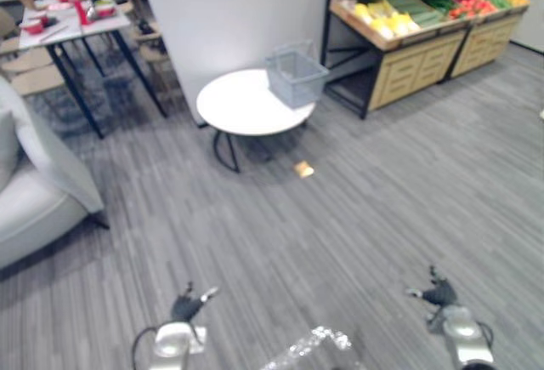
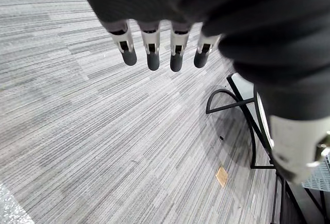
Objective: Pick vegetable in the basket
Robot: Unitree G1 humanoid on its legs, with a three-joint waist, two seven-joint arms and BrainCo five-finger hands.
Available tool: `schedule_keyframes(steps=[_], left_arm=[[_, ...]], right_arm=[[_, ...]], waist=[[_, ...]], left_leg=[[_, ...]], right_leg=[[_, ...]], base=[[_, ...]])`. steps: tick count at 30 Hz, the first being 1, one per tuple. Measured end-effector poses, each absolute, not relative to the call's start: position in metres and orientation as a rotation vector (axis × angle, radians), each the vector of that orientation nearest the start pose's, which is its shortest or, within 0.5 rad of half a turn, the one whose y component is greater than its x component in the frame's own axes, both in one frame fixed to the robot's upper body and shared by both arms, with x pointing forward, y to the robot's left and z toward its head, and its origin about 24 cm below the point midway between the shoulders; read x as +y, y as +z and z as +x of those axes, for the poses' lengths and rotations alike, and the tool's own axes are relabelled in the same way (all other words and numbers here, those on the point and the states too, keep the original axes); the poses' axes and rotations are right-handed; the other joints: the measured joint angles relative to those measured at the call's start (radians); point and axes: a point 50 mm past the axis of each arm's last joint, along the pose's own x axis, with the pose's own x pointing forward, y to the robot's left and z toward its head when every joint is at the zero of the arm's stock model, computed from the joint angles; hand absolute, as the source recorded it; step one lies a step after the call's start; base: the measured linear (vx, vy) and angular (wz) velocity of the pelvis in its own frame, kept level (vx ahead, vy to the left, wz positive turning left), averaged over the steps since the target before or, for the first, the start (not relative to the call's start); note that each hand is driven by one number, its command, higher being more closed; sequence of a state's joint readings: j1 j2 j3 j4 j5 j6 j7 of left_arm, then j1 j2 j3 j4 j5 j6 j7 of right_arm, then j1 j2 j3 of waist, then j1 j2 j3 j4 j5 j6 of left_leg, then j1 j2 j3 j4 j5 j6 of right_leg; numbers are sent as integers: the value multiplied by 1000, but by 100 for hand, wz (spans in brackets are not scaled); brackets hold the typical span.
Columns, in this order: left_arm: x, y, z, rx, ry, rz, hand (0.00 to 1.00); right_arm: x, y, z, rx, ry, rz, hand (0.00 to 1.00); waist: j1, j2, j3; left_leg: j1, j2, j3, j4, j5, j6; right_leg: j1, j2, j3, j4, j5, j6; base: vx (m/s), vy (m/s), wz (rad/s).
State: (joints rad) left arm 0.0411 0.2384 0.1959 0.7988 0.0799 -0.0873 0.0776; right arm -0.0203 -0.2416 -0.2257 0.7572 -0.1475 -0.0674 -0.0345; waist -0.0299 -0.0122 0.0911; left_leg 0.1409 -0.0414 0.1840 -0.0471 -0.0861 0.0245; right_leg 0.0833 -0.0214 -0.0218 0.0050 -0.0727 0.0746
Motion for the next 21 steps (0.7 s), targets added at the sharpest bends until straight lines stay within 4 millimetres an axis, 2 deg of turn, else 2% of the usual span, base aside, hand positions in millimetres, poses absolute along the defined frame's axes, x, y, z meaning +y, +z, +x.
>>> schedule_keyframes(steps=[5,21], left_arm=[[269,-104,161,732,306,261,0],[265,-105,161,731,308,222,0]], right_arm=[[-276,-84,189,655,-264,-336,0],[-276,-85,188,657,-267,-334,0]], waist=[[0,0,0],[-5,0,-7]], left_leg=[[4,0,-4,0,2,0],[13,-1,-7,-39,27,-2]], right_leg=[[7,0,-4,-1,0,0],[-5,2,-10,-3,0,0]], base=[[-3,-7,2],[-6,-5,0]])
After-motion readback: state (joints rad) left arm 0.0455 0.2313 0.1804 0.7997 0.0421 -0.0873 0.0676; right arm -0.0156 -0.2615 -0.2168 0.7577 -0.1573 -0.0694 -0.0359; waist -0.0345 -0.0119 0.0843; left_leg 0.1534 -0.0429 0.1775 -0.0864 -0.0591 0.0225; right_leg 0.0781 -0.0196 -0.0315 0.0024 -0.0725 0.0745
